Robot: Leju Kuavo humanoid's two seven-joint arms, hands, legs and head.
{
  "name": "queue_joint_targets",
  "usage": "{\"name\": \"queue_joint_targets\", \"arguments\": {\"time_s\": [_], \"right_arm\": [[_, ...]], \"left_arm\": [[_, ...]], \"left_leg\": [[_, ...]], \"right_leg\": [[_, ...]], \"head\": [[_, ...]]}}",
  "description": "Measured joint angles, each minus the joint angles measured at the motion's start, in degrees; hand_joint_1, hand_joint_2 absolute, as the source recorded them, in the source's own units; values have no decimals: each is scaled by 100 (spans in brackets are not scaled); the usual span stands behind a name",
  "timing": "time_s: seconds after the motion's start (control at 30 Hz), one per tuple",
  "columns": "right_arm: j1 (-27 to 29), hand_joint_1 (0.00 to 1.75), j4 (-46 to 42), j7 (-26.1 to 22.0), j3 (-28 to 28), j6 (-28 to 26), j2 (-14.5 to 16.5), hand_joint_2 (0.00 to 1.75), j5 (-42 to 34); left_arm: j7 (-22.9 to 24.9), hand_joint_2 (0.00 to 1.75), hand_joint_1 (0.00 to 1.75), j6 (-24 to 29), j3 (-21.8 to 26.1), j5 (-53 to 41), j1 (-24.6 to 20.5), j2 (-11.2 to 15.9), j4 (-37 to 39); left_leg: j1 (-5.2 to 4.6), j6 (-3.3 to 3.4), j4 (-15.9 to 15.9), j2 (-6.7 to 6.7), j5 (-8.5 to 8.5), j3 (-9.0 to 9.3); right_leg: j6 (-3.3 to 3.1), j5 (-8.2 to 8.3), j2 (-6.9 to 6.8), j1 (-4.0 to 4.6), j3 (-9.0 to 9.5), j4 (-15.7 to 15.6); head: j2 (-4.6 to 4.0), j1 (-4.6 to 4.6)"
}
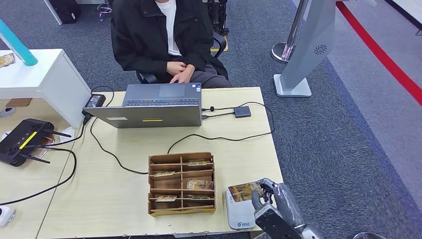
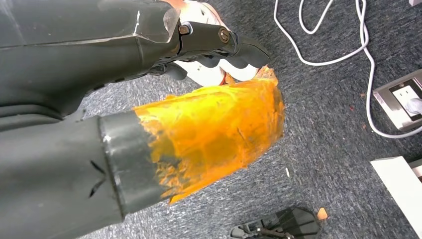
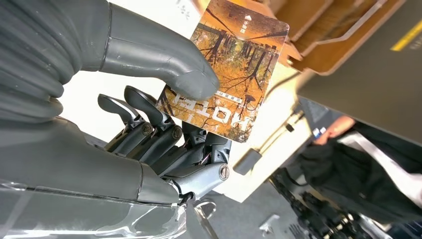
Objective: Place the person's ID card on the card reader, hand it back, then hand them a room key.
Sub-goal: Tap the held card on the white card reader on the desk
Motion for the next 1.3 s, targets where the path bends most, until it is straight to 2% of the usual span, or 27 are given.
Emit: {"name": "queue_joint_targets", "arguments": {"time_s": [0.6, 1.3], "right_arm": [[-201, 175, 543, 302, 350, 97, -124, 175, -39], [-476, 175, 968, 648, 618, 395, -224, 175, 288]], "left_arm": [[-4, 0, 0, 9, 0, 1, 3, 0, 0], [-4, 0, 0, 12, 0, -14, 5, 0, 1]], "left_leg": [[0, 0, 0, 0, 0, 0], [0, 0, 0, 0, 0, 0]], "right_leg": [[0, 0, 0, 0, 0, 0], [0, 0, 0, 0, 0, 0]], "head": [[0, 0], [0, 1]]}}
